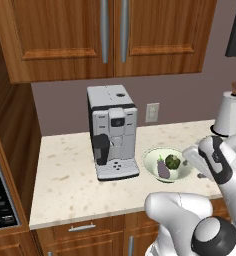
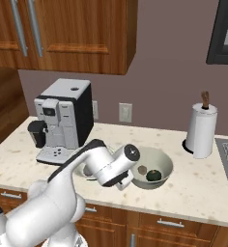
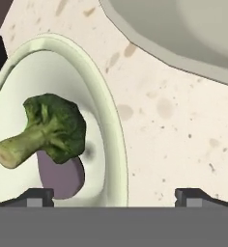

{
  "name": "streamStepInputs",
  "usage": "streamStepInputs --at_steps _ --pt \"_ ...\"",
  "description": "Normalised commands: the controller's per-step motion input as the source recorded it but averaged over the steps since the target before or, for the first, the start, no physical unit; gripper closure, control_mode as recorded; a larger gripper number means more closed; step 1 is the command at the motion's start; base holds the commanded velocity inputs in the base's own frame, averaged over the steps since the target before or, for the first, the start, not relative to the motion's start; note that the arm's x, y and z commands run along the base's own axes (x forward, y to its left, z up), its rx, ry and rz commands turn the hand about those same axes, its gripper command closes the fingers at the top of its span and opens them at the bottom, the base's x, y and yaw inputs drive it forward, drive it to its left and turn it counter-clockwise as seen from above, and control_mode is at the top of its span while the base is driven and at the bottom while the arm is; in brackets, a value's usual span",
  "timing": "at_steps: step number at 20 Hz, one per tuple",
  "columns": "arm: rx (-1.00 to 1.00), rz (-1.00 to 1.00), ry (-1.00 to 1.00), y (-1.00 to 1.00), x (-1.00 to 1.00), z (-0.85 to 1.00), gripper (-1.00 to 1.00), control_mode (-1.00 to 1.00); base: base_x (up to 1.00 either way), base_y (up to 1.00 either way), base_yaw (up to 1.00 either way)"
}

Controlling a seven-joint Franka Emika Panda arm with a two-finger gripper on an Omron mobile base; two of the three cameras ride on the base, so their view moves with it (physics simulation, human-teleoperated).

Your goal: Place the bowl containing the eggplant and broccoli in the microwave. Close the microwave door and press the start button to microwave the meal.

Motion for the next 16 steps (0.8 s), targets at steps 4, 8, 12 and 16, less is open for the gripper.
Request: streamStepInputs --at_steps 4,8,12,16 --pt "0.0 0.0 0.0 0.0 0.25 -0.24 -1.0 -1.0 0.0 0.0 0.0" --pt "0.0 0.0 0.0 0.01 0.24 -0.24 1.0 -1.0 0.0 0.0 0.0" --pt "0.0 0.0 0.0 0.09 0.17 -0.19 1.0 -1.0 0.0 0.0 0.0" --pt "0.0 0.0 0.0 0.01 0.01 -0.04 1.0 -1.0 0.0 0.0 0.0"
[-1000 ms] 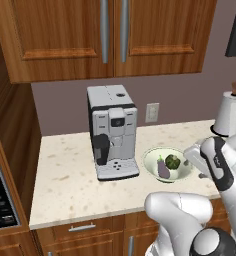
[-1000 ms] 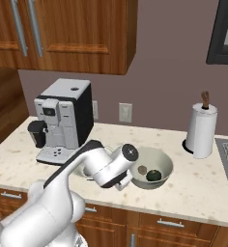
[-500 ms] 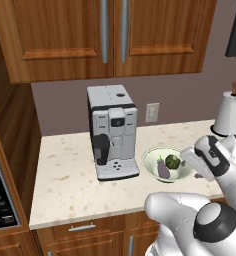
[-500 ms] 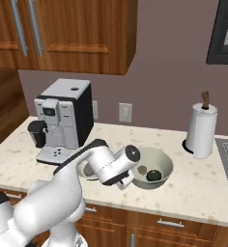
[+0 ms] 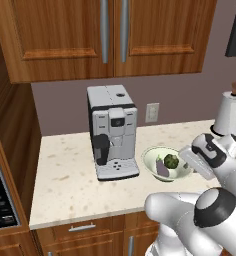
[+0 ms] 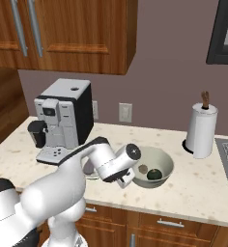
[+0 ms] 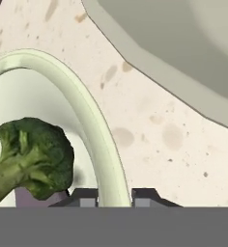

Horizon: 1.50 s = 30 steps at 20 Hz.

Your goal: Place the bowl containing the eggplant and broccoli in the microwave. Close the microwave door and press the start button to microwave the meal.

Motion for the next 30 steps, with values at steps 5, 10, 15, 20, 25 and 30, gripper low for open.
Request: streamStepInputs --at_steps 5,10,15,20,25,30 --pt "0.0 0.01 0.0 0.0 -0.04 0.0 1.0 -1.0 0.0 0.0 0.0" --pt "-0.01 0.07 -0.13 0.01 -0.25 0.35 1.0 -1.0 0.0 0.0 0.0" --pt "-0.05 0.13 -0.19 0.18 -0.23 0.72 1.0 -1.0 0.0 0.0 0.0" --pt "-0.01 0.15 -0.2 0.2 -0.13 0.75 1.0 -1.0 0.0 0.0 0.0" --pt "0.0 0.15 -0.12 0.12 -0.18 0.75 1.0 -1.0 0.0 0.0 0.0" --pt "0.06 0.1 -0.06 0.0 -0.28 0.8 1.0 -1.0 0.0 0.0 0.0"
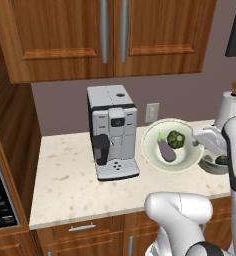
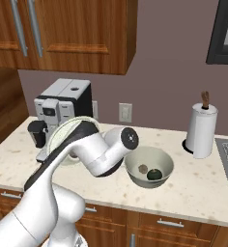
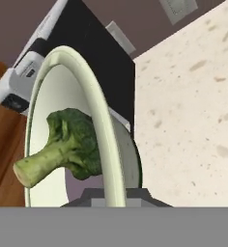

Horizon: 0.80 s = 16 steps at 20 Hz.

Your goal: Place the bowl containing the eggplant and broccoli in the microwave. Close the microwave door and press the start button to microwave the meal.

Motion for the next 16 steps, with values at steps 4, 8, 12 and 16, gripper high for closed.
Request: streamStepInputs --at_steps 4,8,12,16 --pt "0.17 0.03 0.0 0.0 -0.47 0.62 1.0 -1.0 0.0 0.0 0.0" --pt "0.19 0.02 0.0 0.0 -0.38 0.34 1.0 -1.0 0.0 0.0 0.0" --pt "0.0 0.0 0.0 0.01 -0.03 0.02 1.0 -1.0 0.0 0.0 0.0" --pt "0.0 0.0 0.0 0.0 0.0 0.0 1.0 -1.0 0.0 0.0 0.0"
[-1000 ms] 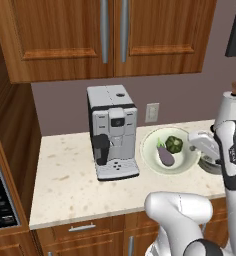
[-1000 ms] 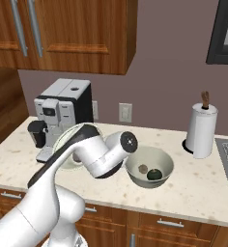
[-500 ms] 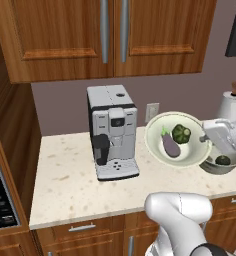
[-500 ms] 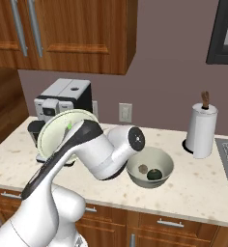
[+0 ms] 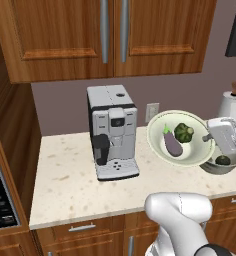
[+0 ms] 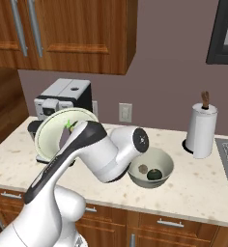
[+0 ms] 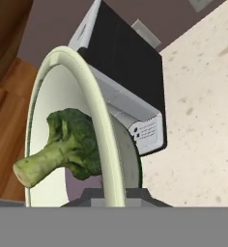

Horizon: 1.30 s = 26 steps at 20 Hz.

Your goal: Place the bowl containing the eggplant and broccoli in the microwave. Close the microwave door and press the start button to microwave the meal.

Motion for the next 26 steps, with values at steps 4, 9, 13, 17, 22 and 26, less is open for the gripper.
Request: streamStepInputs --at_steps 4,9,13,17,22,26 --pt "0.0 0.0 0.0 0.0 0.0 0.0 1.0 1.0 0.0 0.0 0.0" --pt "0.0 0.0 0.0 0.0 0.0 0.0 1.0 1.0 -0.27 0.03 0.04" --pt "0.0 0.0 0.0 0.0 0.0 0.0 1.0 1.0 -0.57 0.29 0.16" --pt "0.0 0.0 0.0 0.0 0.0 0.0 1.0 1.0 -0.6 0.4 0.23" --pt "0.0 0.0 0.0 0.0 0.0 0.0 1.0 1.0 -0.32 0.67 0.27" --pt "0.0 0.0 0.0 0.0 0.0 0.0 1.0 1.0 -0.01 0.84 0.23"
